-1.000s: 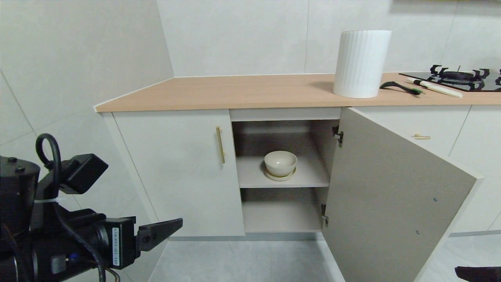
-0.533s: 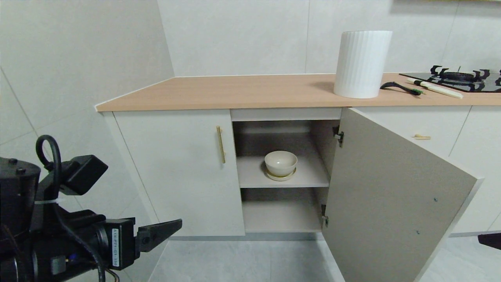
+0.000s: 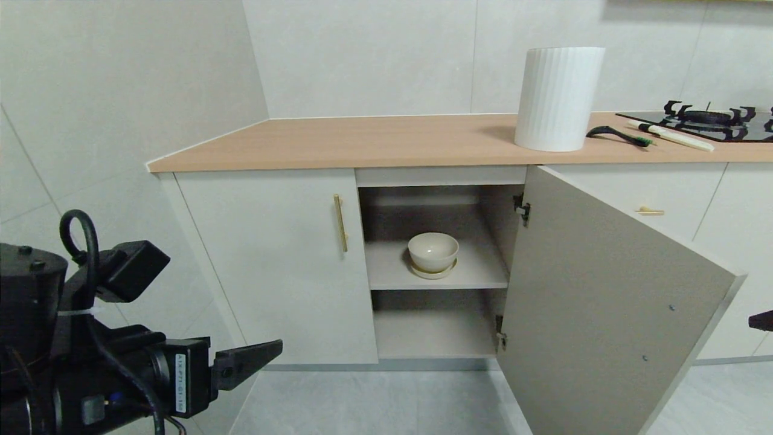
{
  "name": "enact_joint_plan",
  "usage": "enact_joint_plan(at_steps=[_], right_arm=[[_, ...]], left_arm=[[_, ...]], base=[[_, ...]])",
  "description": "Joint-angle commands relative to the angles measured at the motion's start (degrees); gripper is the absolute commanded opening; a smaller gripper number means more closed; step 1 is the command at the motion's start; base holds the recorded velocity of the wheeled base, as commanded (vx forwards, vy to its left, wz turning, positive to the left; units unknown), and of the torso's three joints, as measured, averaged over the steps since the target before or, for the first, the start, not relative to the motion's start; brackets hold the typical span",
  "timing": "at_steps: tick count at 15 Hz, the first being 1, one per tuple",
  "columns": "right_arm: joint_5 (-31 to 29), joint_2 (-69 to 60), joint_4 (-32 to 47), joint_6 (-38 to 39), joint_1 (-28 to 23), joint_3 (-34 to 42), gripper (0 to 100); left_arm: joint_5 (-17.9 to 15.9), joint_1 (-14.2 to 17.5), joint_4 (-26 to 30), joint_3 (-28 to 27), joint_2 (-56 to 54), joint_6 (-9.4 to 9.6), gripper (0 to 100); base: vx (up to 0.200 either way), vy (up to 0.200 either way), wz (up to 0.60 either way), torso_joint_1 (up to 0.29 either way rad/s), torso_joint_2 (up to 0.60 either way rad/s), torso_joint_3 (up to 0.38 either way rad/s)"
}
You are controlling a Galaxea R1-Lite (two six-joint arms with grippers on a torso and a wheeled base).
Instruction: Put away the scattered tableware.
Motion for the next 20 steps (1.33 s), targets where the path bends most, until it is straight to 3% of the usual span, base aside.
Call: enact_joint_plan(at_steps=[1,5,13,17,20], right_arm=[[0.3,5.0,-3.1,1.0,-2.6,0.2,100],[2.4,9.6,-9.2,6.1,-2.6,1.1,100],[4.9,11.3,-9.3,9.0,0.1,1.2,100],[4.9,11.3,-9.3,11.6,4.8,1.5,100],[4.9,11.3,-9.3,15.6,12.9,1.5,100]], left_arm=[[0.0,0.0,0.0,0.0,0.2,-0.04,100],[0.0,0.0,0.0,0.0,0.2,-0.04,100],[0.0,0.0,0.1,0.0,0.2,-0.04,100],[-0.6,0.0,0.0,0.0,0.1,-0.12,100],[-0.6,0.0,0.0,-0.1,0.1,-0.21,100]], base=[[0.0,0.0,0.0,0.0,0.0,0.0],[0.0,0.0,0.0,0.0,0.0,0.0],[0.0,0.0,0.0,0.0,0.0,0.0],[0.0,0.0,0.0,0.0,0.0,0.0],[0.0,0.0,0.0,0.0,0.0,0.0]])
